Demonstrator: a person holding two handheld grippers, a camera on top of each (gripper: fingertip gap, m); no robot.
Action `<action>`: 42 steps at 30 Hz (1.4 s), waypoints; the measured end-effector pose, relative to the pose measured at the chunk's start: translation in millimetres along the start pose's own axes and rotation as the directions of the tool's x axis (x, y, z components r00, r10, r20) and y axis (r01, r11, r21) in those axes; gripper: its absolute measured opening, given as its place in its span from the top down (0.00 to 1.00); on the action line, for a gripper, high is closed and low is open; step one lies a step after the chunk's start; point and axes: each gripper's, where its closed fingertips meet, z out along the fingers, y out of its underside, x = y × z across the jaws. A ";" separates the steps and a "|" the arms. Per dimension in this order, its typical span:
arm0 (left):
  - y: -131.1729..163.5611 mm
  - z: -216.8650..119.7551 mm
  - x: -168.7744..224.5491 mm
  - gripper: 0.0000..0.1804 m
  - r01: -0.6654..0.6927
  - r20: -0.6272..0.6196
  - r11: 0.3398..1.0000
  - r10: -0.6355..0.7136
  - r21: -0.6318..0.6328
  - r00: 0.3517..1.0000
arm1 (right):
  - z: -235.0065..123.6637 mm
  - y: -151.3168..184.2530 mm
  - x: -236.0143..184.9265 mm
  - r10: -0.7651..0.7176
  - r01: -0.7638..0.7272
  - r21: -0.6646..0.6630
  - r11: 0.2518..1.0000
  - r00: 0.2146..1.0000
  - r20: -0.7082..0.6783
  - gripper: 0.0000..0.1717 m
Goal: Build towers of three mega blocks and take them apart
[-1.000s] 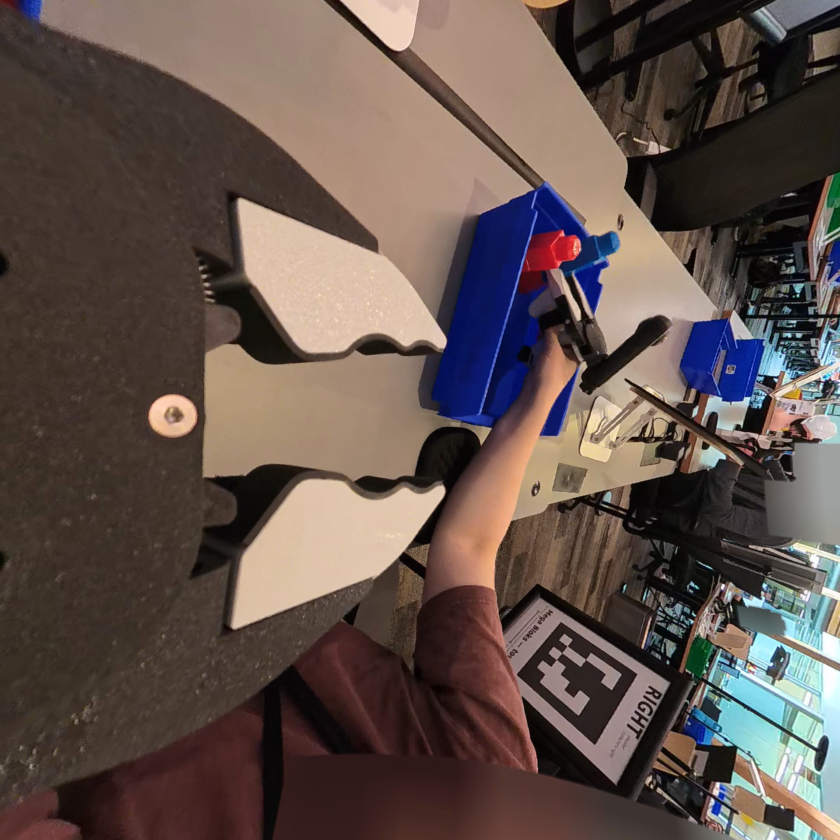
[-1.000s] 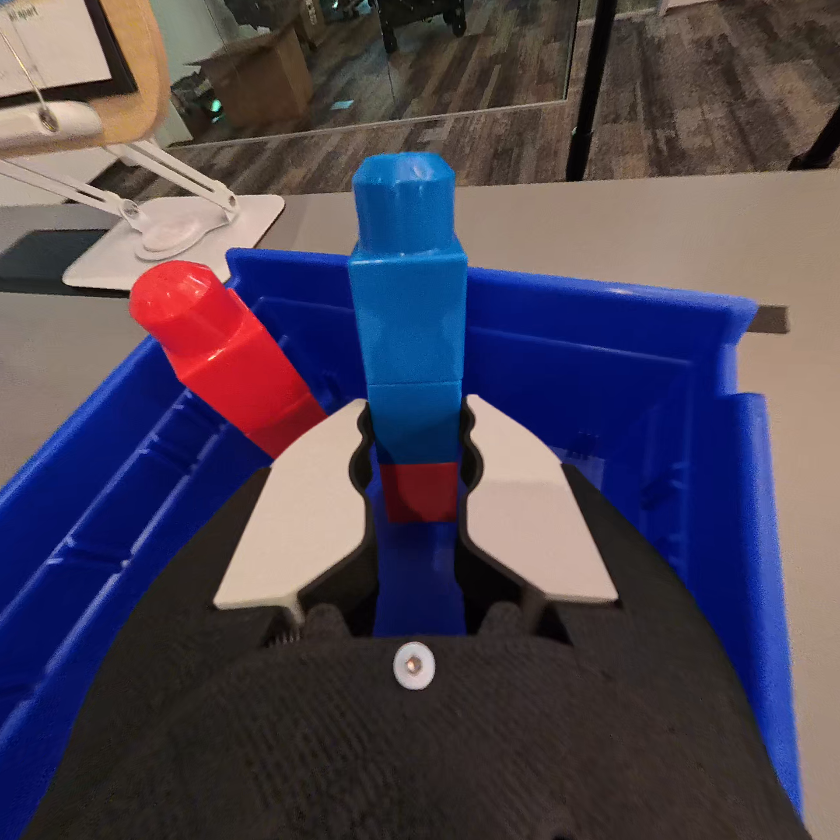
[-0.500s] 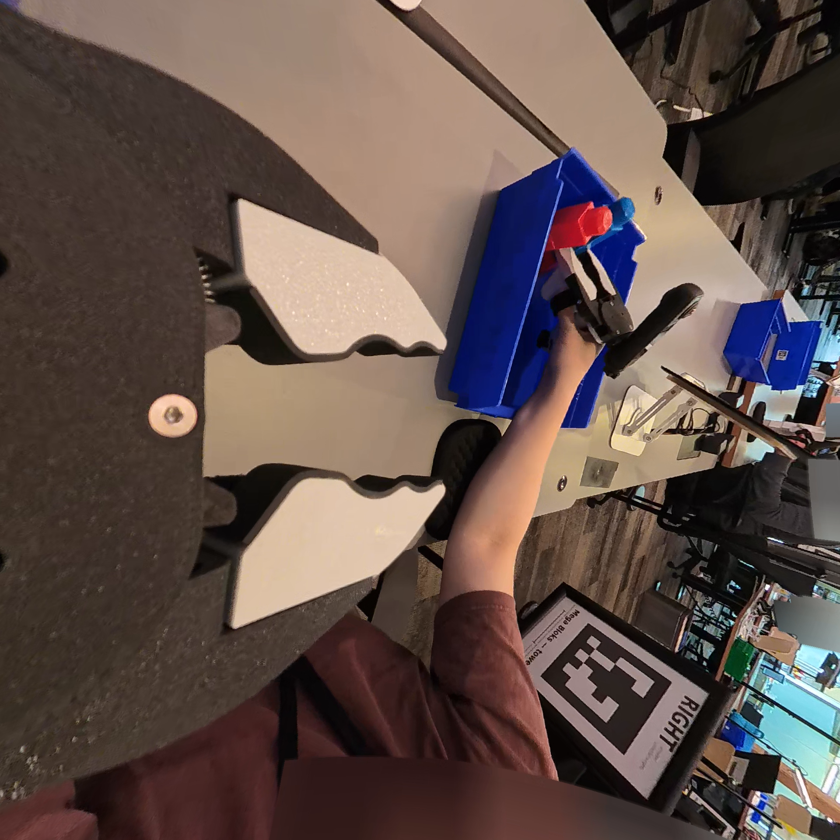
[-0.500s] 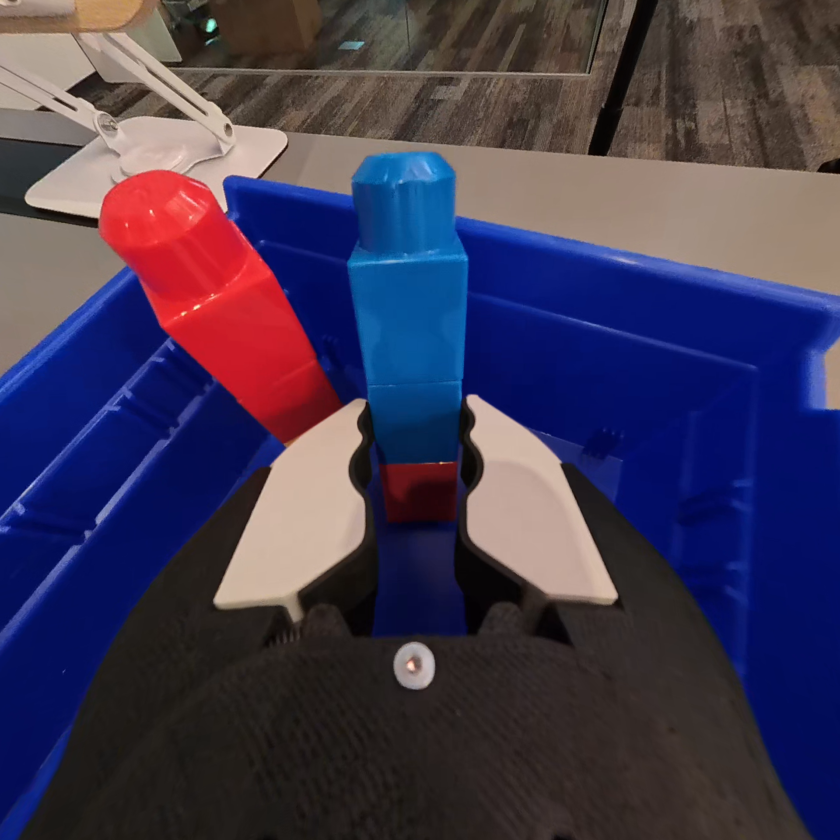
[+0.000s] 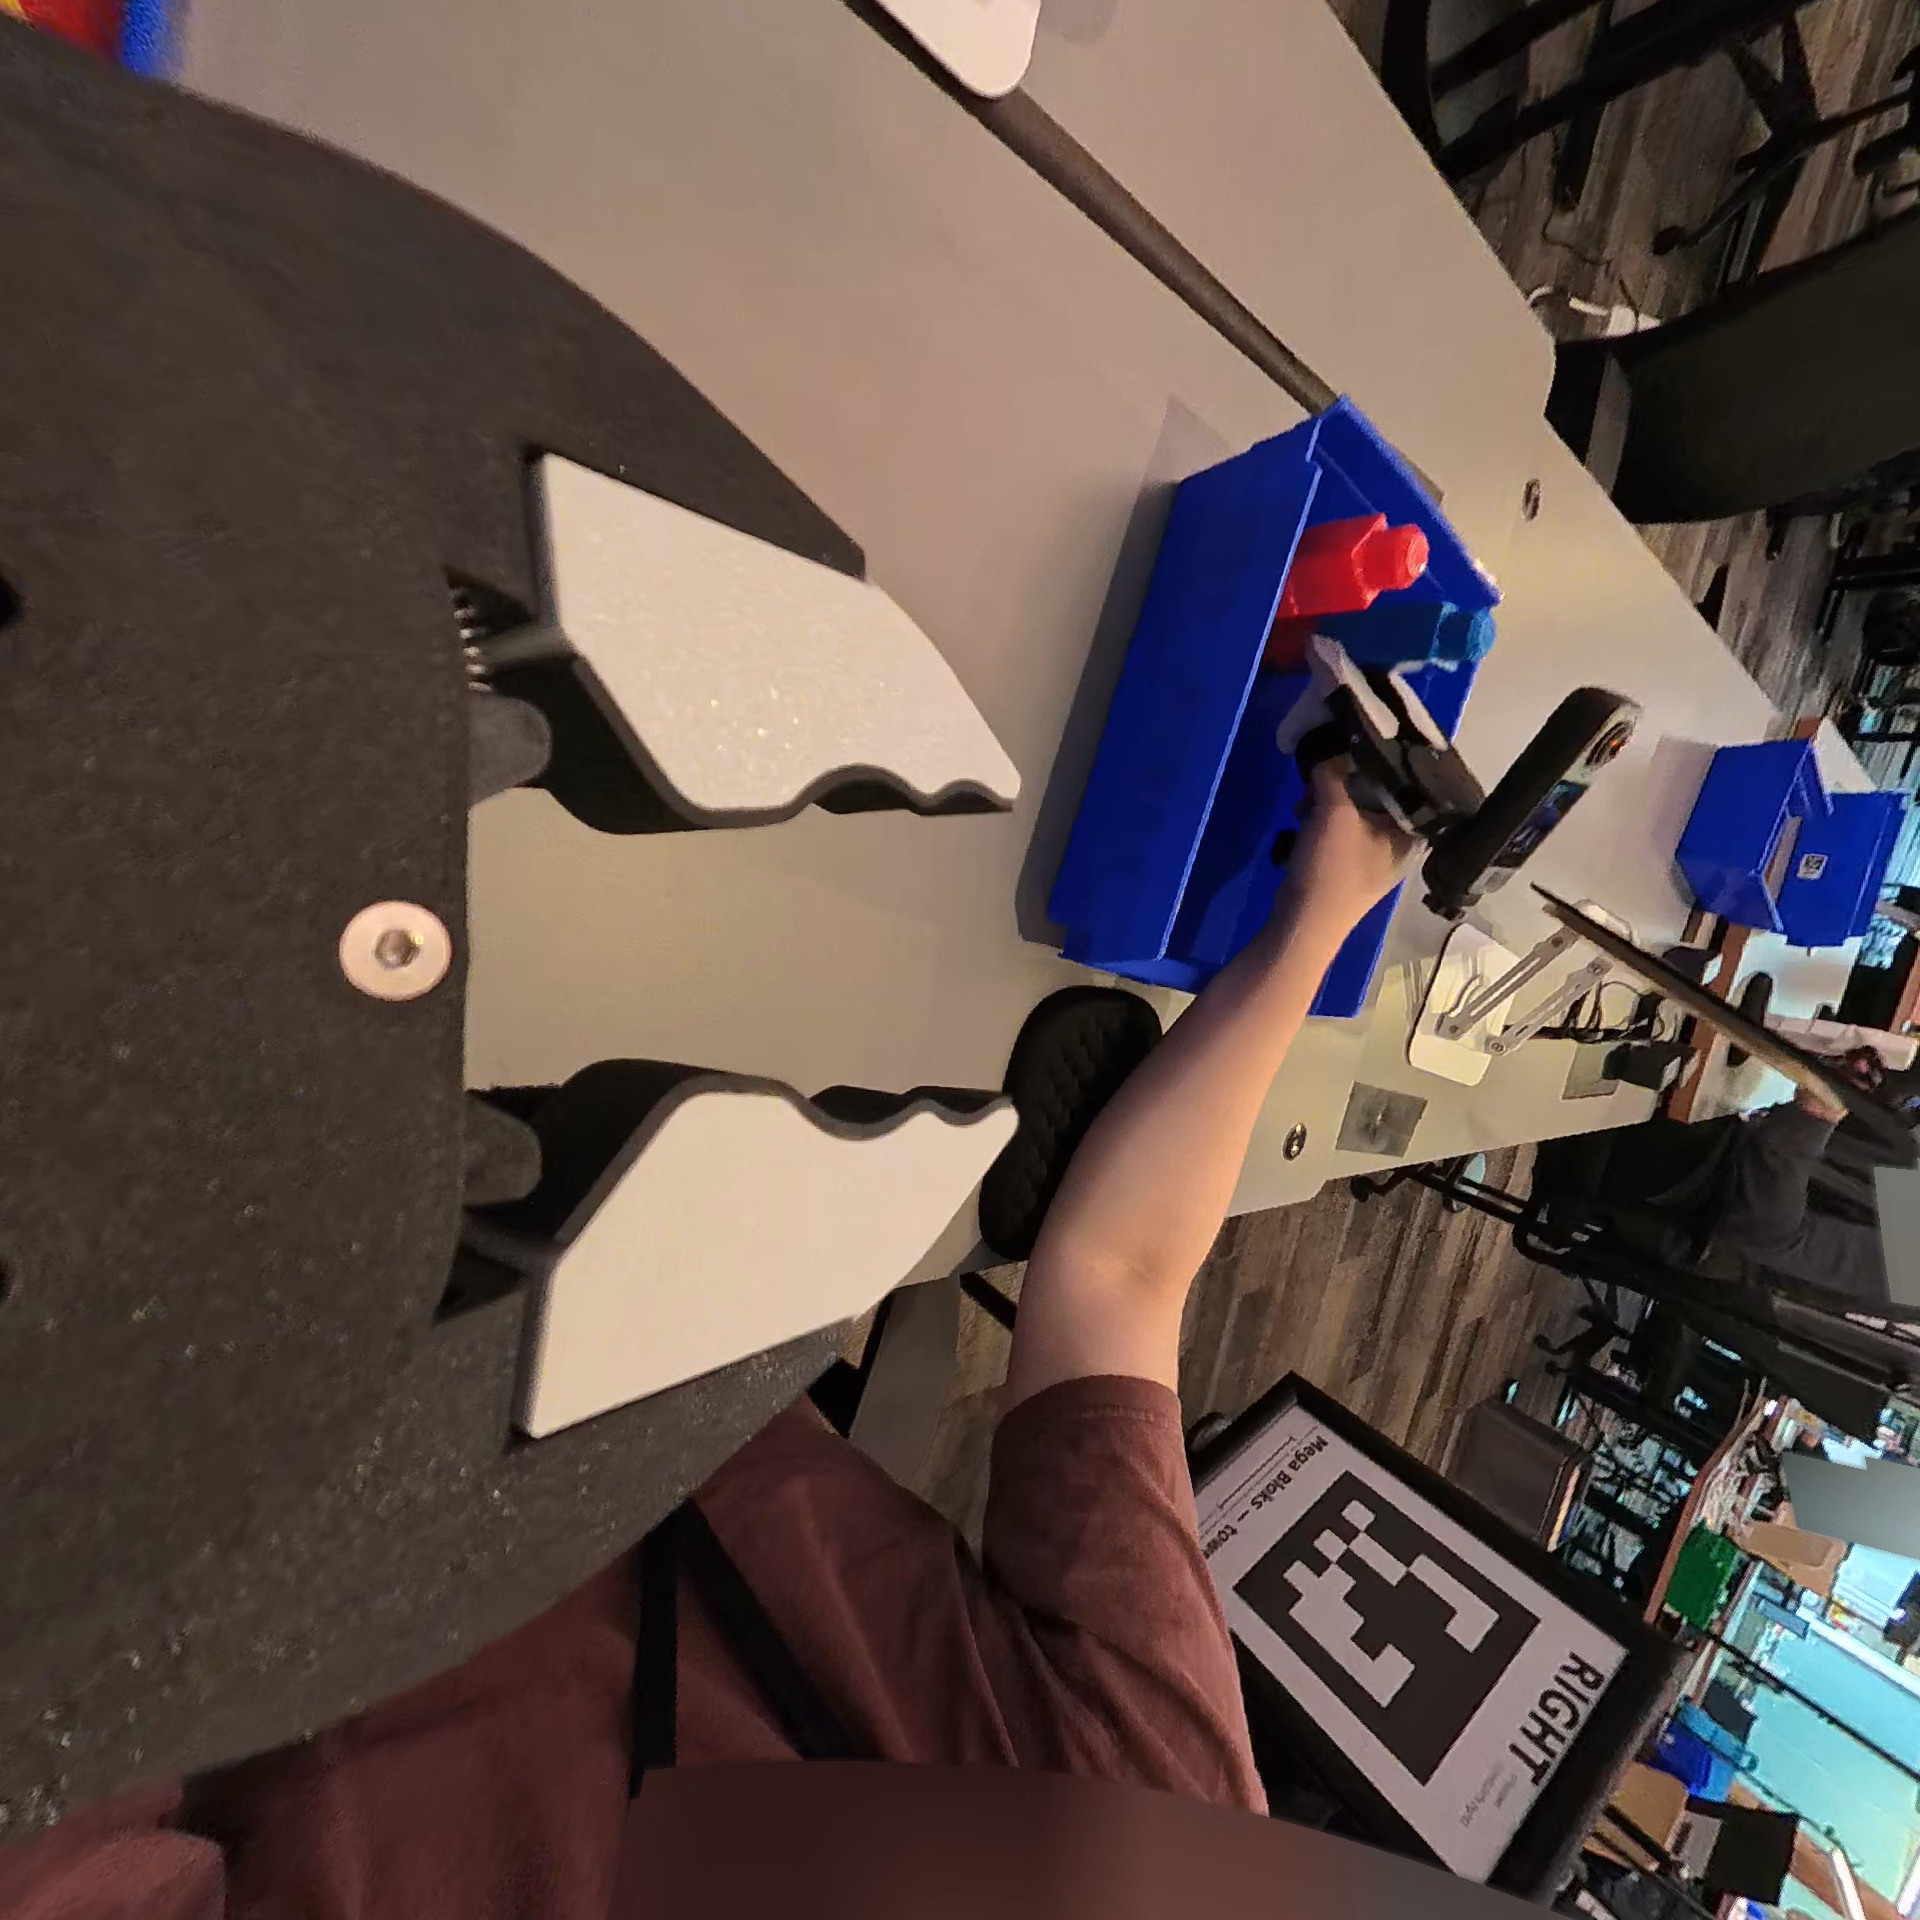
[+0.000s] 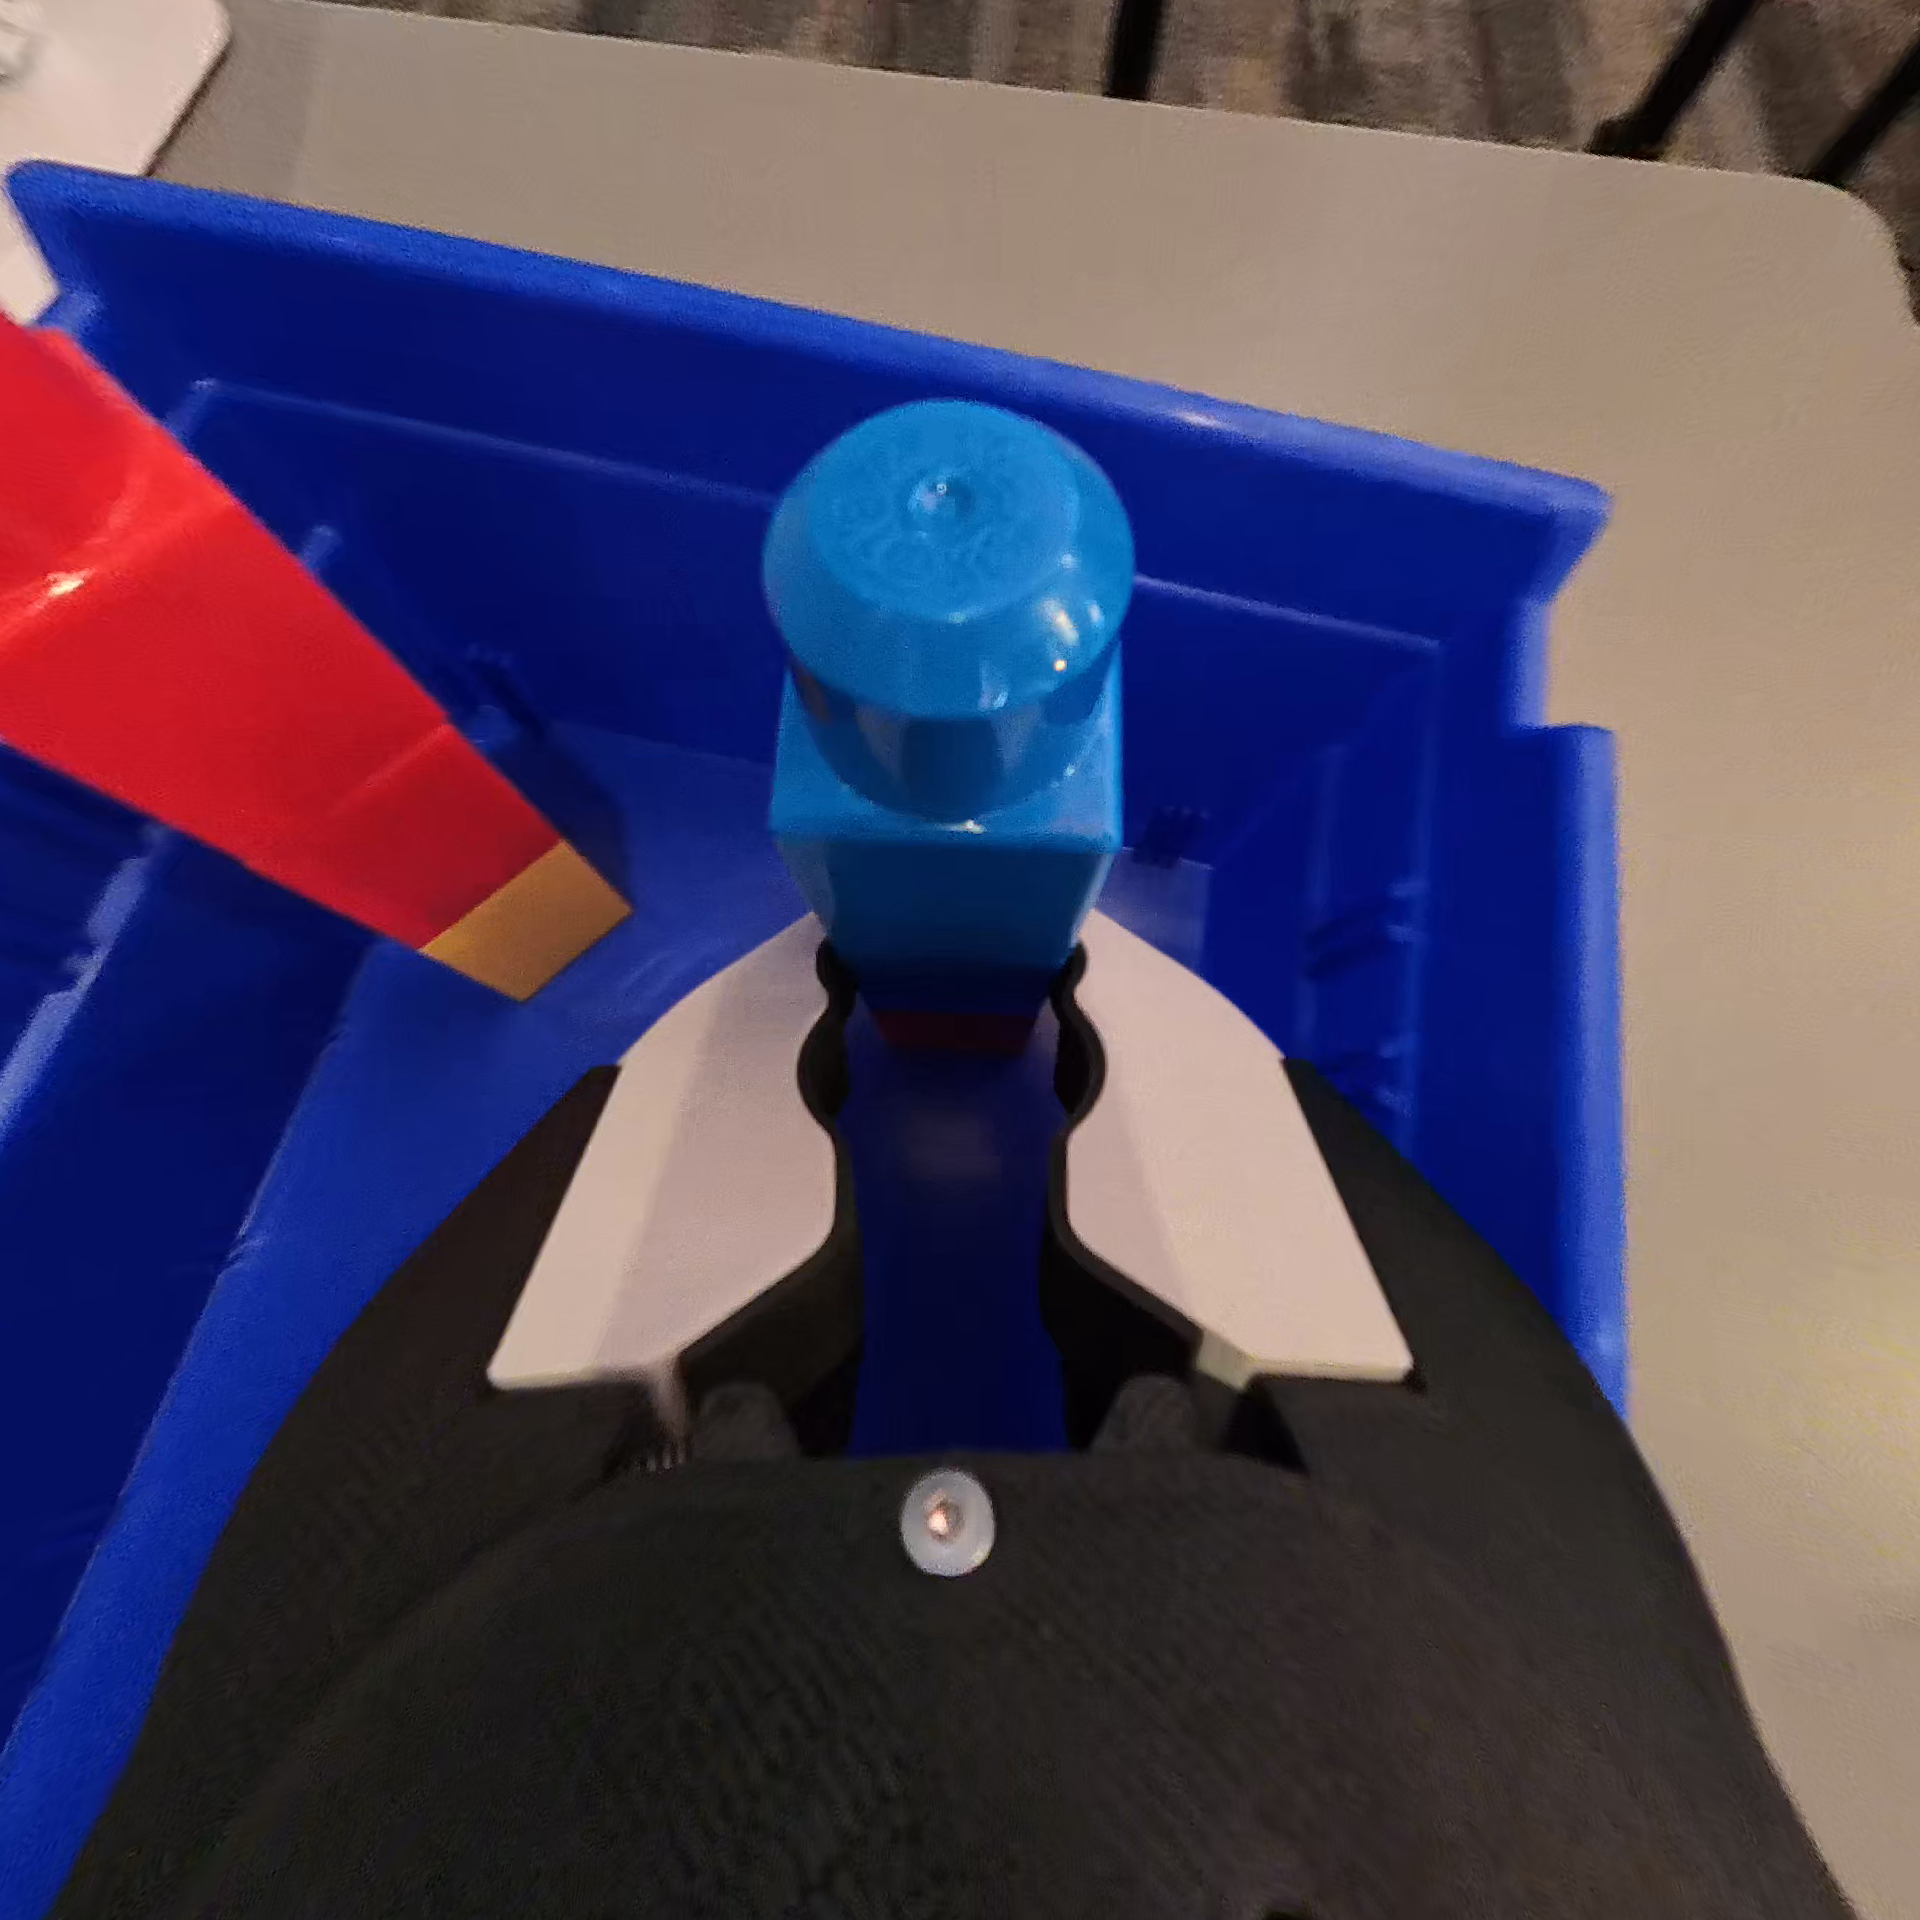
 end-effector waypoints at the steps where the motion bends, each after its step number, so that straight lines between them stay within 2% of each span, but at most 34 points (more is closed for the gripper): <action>1: -2.0 -5.0 -1.1 0.72 0.004 0.008 1.000 -0.004 0.016 1.000 | -0.1 0.1 3.4 0.010 -0.009 0.002 1.000 1.000 -0.022 0.78; 6: -11.4 -36.8 -8.9 0.72 0.014 0.078 0.995 -0.022 0.102 0.997 | 3.4 6.1 7.4 -0.007 0.004 -0.042 0.999 0.997 -0.078 0.77; 9: -10.8 -58.0 -14.9 0.69 0.040 0.136 0.991 -0.058 0.130 0.989 | 5.3 8.2 3.5 -0.005 0.000 -0.067 0.998 0.998 -0.070 0.67; 12: -3.1 -88.0 -34.6 0.68 0.044 0.306 0.990 -0.083 0.131 0.948 | -3.1 -1.4 5.6 0.009 -0.013 -0.035 0.999 0.995 -0.098 0.65; 14: 17.9 -118.3 -58.1 0.67 0.077 0.495 0.995 -0.102 0.069 0.863 | -10.9 -7.1 5.7 0.010 -0.013 -0.032 0.999 0.994 -0.112 0.64; 17: 60.1 -173.2 -89.4 0.67 0.195 0.725 0.981 -0.135 0.002 0.675 | -24.4 -17.7 0.3 0.020 -0.022 -0.024 0.999 0.995 -0.101 0.62; 19: 86.5 -200.2 -103.3 0.69 0.310 0.799 0.951 -0.201 0.020 0.567 | -35.7 -28.1 -4.5 0.024 -0.024 -0.002 1.000 0.996 -0.091 0.61; 21: 111.9 -211.5 -113.7 0.71 0.419 0.826 0.908 -0.251 0.021 0.504 | -49.6 -40.5 -9.8 0.018 -0.016 0.025 1.000 0.997 -0.079 0.60; 23: 129.5 -206.3 -123.3 0.72 0.494 0.820 0.870 -0.277 -0.008 0.500 | -65.4 -52.5 -13.8 0.012 -0.008 0.050 0.999 0.997 -0.079 0.58; 27: 140.2 -164.7 -138.9 0.73 0.582 0.739 0.811 -0.352 -0.067 0.575 | -94.3 -66.6 -19.3 -0.018 0.025 0.067 0.997 0.995 -0.096 0.56; 30: 142.1 -130.1 -150.5 0.73 0.588 0.688 0.800 -0.358 -0.122 0.631 | -111.9 -77.8 -28.0 -0.028 0.036 0.108 0.994 0.997 -0.075 0.55; 33: 157.0 -107.4 -161.4 0.71 0.688 0.699 0.715 -0.432 -0.120 0.571 | -127.9 -89.4 -37.9 -0.043 0.051 0.159 0.986 0.998 -0.050 0.56; 35: 164.8 -101.1 -173.2 0.67 0.729 0.742 0.678 -0.440 -0.095 0.506 | -136.5 -95.5 -45.3 -0.057 0.062 0.187 0.980 0.998 -0.034 0.56; 36: 164.4 -98.3 -177.0 0.68 0.743 0.750 0.666 -0.456 -0.069 0.479 | -139.7 -97.9 -48.5 -0.064 0.068 0.198 0.978 0.998 -0.028 0.56; 38: 167.3 -100.0 -184.8 0.64 0.750 0.798 0.659 -0.428 -0.046 0.425 | -143.1 -101.0 -53.3 -0.080 0.084 0.211 0.974 0.996 -0.027 0.56; 42: 162.4 -100.9 -185.3 0.67 0.732 0.812 0.680 -0.400 -0.046 0.424 | -140.0 -98.9 -61.9 -0.107 0.105 0.191 0.976 0.994 -0.003 0.56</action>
